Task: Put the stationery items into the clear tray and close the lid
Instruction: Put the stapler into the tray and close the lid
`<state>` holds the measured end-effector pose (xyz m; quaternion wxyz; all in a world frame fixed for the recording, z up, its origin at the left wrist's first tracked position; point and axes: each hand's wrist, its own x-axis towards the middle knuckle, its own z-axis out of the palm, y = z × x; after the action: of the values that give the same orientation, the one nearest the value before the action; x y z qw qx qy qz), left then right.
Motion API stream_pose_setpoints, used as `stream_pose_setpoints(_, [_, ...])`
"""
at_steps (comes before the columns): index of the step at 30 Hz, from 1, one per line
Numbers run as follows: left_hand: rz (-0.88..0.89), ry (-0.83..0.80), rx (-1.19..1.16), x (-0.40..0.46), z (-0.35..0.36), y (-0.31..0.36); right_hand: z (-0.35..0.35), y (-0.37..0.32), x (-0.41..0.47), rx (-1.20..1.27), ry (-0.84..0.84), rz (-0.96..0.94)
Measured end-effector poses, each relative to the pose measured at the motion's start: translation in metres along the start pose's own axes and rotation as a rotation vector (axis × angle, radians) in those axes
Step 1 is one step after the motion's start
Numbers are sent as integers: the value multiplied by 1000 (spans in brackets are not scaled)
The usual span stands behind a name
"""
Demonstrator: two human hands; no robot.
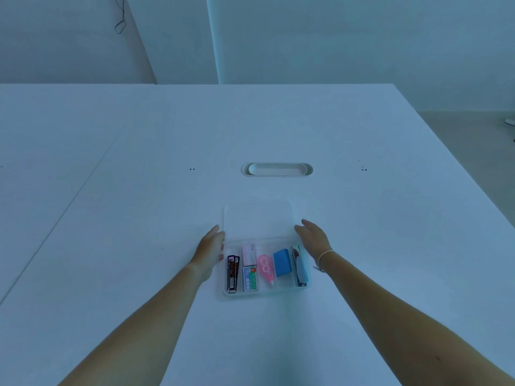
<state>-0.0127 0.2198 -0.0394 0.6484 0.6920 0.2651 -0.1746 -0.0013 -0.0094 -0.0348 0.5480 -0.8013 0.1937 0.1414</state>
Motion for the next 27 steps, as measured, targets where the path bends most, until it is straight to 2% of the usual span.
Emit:
stream_pose_setpoints(3, [-79, -19, -172, 0, 5, 5, 4, -3, 10, 101, -45, 85])
stream_pose_setpoints(7, [-103, -23, -273, 5, 3, 8, 0, 0, 15, 319, -48, 172])
stream_pose_setpoints(15, [-42, -76, -309, 8, -1, 7, -12, 8, 11, 643, -91, 133])
stream_pose_setpoints(19, [-55, -112, -328, 0, -6, -1, -18, 19, 0, 659, -157, 112])
stream_pose_setpoints(27, [-6, -245, 9, -20, -17, -17, -22, 44, -27, 361, -235, 9])
